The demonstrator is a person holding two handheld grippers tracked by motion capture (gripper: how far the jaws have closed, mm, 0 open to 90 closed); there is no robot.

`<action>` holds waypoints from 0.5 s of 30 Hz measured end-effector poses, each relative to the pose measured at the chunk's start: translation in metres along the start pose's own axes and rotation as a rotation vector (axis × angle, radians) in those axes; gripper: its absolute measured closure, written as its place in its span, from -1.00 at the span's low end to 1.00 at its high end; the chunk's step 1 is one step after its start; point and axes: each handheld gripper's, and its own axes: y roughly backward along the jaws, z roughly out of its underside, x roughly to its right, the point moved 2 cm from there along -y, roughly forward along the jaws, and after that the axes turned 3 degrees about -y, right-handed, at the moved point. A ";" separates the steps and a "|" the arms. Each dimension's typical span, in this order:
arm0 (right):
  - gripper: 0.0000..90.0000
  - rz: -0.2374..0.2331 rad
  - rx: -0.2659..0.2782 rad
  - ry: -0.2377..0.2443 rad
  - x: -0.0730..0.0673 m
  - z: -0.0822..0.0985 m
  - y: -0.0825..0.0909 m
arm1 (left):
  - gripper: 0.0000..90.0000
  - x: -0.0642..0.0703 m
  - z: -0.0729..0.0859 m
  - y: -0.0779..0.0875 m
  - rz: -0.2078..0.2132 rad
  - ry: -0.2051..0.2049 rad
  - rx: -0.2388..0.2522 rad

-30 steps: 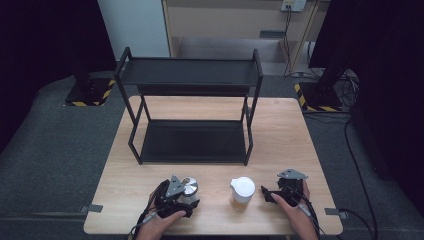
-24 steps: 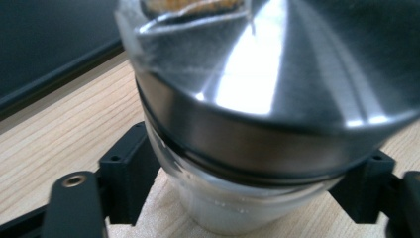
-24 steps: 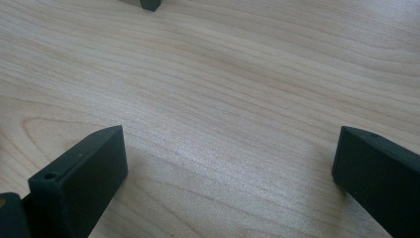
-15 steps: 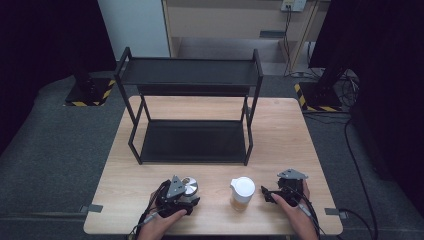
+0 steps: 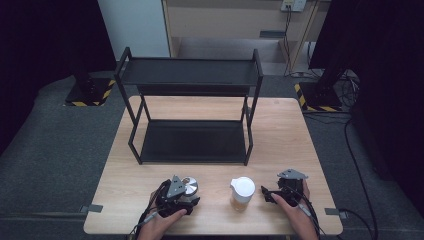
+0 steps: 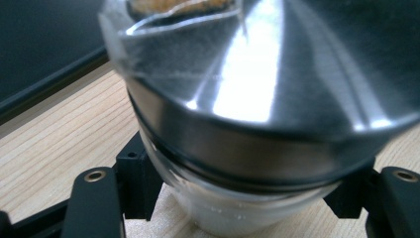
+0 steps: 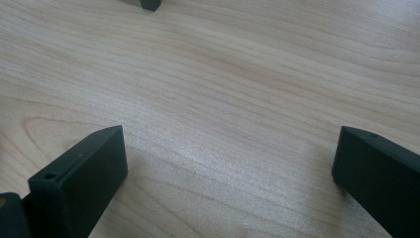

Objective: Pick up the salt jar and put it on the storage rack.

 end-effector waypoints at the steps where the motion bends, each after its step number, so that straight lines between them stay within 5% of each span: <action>1: -0.97 0.000 0.000 0.000 0.000 0.000 0.000 | -0.34 0.000 0.000 0.000 0.000 0.000 0.000; 15: -0.97 0.000 0.000 0.000 0.000 0.000 0.000 | -0.34 0.001 -0.002 0.001 0.007 -0.026 -0.005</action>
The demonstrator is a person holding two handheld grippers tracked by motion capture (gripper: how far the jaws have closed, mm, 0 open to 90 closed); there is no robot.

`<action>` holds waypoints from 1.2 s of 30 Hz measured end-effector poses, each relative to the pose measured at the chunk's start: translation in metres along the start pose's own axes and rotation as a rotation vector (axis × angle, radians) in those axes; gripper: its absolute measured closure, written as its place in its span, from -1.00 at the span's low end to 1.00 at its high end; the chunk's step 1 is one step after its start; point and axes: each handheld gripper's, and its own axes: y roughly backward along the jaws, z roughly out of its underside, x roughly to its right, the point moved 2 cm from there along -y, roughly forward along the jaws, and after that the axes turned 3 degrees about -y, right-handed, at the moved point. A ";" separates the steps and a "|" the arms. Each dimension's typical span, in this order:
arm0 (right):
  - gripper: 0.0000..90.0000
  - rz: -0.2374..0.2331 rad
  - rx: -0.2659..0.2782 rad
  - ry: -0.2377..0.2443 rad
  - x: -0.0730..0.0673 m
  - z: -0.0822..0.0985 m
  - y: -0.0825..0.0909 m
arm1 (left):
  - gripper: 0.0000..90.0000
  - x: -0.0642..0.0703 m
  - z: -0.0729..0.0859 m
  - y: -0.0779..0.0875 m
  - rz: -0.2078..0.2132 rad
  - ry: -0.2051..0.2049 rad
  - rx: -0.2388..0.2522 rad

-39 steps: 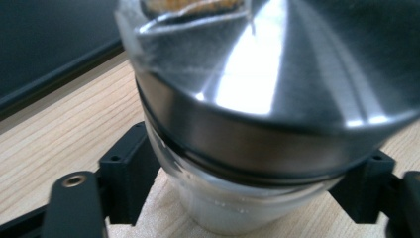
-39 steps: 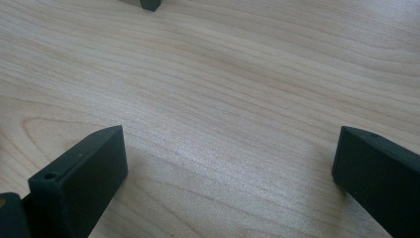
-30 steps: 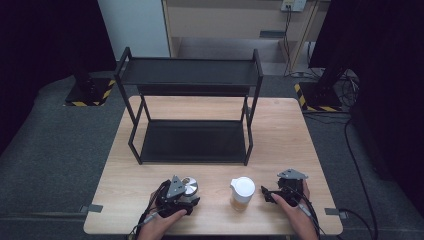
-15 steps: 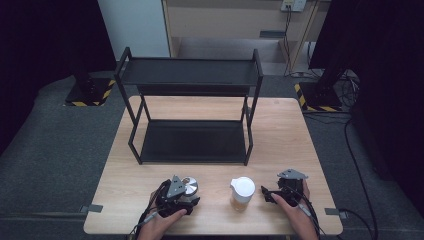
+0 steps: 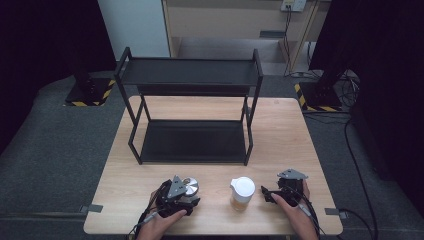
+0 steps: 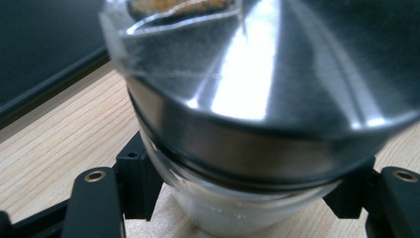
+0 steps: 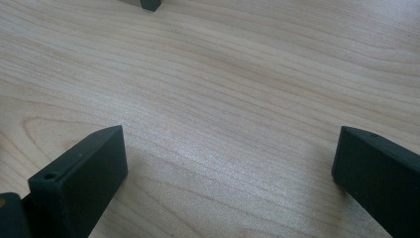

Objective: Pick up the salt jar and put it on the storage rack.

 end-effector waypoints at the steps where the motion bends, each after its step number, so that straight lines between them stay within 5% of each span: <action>1: -0.97 0.000 0.000 0.000 0.000 0.000 0.000 | -0.34 0.000 0.000 0.000 0.002 -0.001 0.002; 36: -0.97 0.000 0.000 0.002 0.000 0.000 0.000 | -0.34 -0.034 0.002 0.032 0.045 -0.055 0.026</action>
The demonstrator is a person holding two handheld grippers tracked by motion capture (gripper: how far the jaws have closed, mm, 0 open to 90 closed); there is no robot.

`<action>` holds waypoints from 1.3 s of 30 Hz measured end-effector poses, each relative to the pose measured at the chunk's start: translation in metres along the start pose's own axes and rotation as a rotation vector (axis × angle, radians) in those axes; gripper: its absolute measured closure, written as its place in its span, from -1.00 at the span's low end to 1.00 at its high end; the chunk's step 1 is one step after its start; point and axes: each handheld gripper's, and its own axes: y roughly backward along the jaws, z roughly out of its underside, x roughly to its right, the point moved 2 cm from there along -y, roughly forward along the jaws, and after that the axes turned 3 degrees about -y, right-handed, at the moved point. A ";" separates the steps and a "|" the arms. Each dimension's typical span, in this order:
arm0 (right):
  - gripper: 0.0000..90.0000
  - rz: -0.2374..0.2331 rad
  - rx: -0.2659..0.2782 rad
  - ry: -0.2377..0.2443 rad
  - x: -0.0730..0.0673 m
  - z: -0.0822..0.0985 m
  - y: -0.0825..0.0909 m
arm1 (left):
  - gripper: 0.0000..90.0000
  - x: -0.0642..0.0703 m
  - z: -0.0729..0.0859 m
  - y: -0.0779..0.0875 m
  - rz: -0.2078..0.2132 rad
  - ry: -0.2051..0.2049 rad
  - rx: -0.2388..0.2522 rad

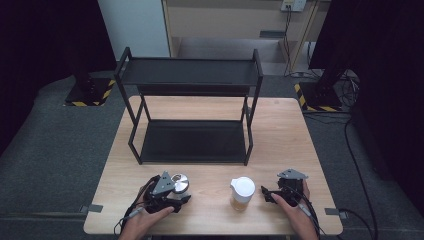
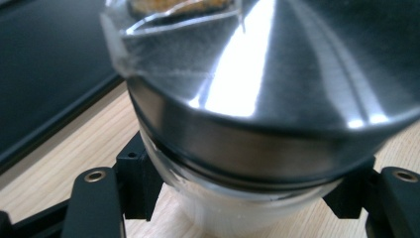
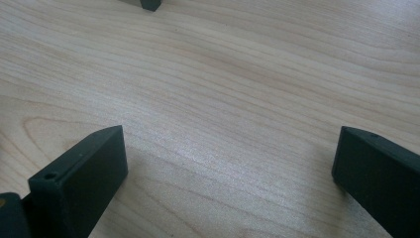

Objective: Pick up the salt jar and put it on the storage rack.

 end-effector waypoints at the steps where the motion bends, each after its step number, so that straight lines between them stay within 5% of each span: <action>1: -0.97 0.000 0.000 -0.001 0.000 0.000 0.000 | -0.34 -0.001 -0.001 0.002 -0.002 -0.002 -0.003; 18: -0.97 0.000 0.000 0.000 0.000 0.000 0.000 | -0.34 -0.036 -0.029 0.022 0.003 -0.023 0.006; 39: -0.97 0.000 0.000 0.000 0.000 0.000 0.000 | -0.34 -0.075 -0.093 0.046 -0.014 -0.085 0.023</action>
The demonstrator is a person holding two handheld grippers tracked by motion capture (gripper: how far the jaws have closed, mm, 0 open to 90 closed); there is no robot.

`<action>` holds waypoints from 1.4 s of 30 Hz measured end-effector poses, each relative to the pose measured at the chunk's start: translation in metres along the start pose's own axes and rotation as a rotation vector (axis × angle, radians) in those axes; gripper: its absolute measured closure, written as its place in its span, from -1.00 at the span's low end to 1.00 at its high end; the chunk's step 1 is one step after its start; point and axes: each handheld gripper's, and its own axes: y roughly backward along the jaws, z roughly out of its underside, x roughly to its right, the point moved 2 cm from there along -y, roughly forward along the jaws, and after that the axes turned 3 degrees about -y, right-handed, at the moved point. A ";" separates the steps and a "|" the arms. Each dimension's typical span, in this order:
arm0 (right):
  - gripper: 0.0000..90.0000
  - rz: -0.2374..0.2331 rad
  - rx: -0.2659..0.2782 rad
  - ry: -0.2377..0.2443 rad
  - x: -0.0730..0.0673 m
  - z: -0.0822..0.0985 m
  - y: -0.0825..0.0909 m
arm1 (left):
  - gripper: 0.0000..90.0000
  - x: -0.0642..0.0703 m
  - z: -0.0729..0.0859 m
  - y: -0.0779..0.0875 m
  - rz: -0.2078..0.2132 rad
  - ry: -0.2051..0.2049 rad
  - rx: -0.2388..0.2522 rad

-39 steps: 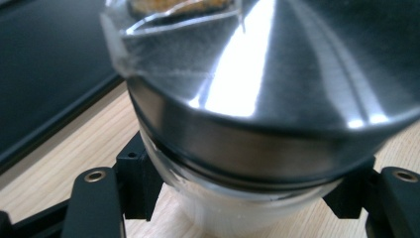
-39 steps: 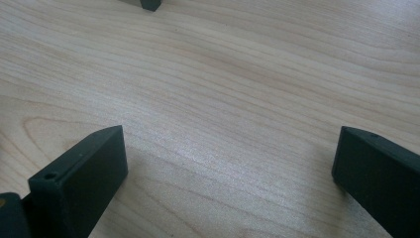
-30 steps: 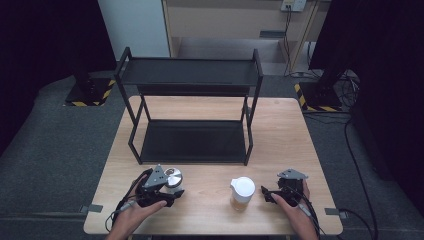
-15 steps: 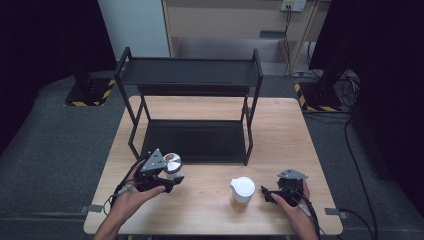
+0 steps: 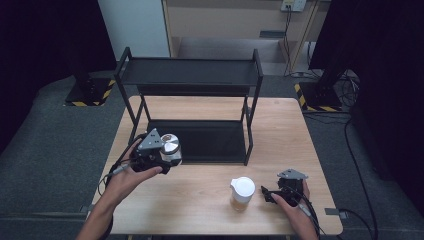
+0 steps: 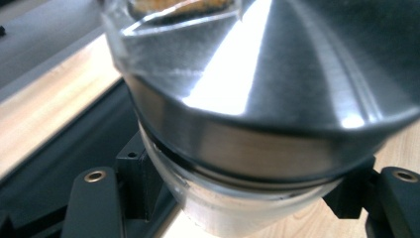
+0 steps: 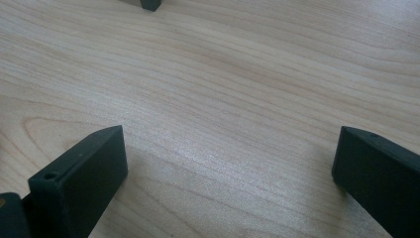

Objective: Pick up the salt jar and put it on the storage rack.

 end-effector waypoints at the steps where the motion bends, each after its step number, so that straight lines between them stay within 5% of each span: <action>1: -0.97 0.000 0.000 0.000 0.000 0.000 0.000 | -0.34 -0.002 -0.002 0.001 -0.001 0.001 0.006; 12: -0.97 -0.001 -0.001 0.000 0.000 0.000 0.000 | -0.34 -0.021 -0.038 0.017 -0.003 -0.024 0.004; 20: -0.97 -0.001 0.000 0.000 0.000 0.000 0.000 | -0.34 -0.033 -0.080 0.038 -0.007 -0.041 0.011; 42: -0.97 -0.001 0.000 0.001 0.000 0.000 0.000 | -0.34 -0.061 -0.161 0.083 -0.065 -0.061 0.024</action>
